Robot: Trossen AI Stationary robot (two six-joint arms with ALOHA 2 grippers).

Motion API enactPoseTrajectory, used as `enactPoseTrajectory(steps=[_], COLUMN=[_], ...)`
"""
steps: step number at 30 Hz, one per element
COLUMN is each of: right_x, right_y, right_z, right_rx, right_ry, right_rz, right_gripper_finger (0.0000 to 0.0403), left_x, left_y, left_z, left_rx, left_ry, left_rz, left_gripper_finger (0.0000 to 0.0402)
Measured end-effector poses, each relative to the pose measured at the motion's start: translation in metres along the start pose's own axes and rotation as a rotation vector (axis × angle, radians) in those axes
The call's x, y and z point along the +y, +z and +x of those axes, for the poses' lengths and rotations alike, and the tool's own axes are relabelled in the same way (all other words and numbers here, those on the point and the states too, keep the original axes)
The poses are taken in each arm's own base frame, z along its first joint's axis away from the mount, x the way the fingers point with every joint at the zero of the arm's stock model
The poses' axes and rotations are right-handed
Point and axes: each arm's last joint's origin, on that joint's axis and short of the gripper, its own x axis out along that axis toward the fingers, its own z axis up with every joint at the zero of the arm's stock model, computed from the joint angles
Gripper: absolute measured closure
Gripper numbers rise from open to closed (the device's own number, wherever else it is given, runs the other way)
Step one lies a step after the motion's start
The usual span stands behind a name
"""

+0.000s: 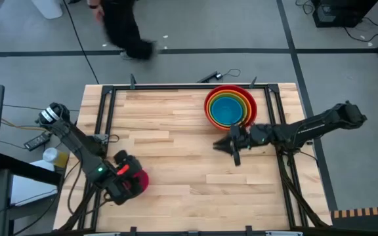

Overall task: Nest bowls inside each other
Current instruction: Stack the small red bowl on top of the blue bowl

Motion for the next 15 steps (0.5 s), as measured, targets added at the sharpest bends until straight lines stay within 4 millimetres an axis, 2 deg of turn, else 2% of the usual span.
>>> enactPoseTrajectory(steps=[3, 6, 10, 15], right_x=[0.015, 0.027, 0.036, 0.035], right_y=[-0.014, -0.023, -0.031, -0.04], right_z=[0.01, 0.019, 0.031, 0.041], right_rx=[0.039, 0.014, -0.031, -0.031], right_ry=[0.045, 0.068, 0.103, 0.106], right_rz=[0.014, 0.009, -0.007, -0.002], right_gripper_finger=[0.0312, 0.0312, 0.0312, 0.0312], left_x=[0.002, 0.005, 0.01, 0.017], left_y=[-0.015, -0.023, -0.026, -0.024], left_z=[-0.006, -0.011, -0.012, -0.011], left_rx=[0.147, 0.183, 0.191, 0.198], left_ry=[0.003, 0.032, 0.08, 0.146], left_rz=[-0.002, 0.013, 0.043, 0.045], left_gripper_finger=[0.0217, 0.0217, 0.022, 0.0231])
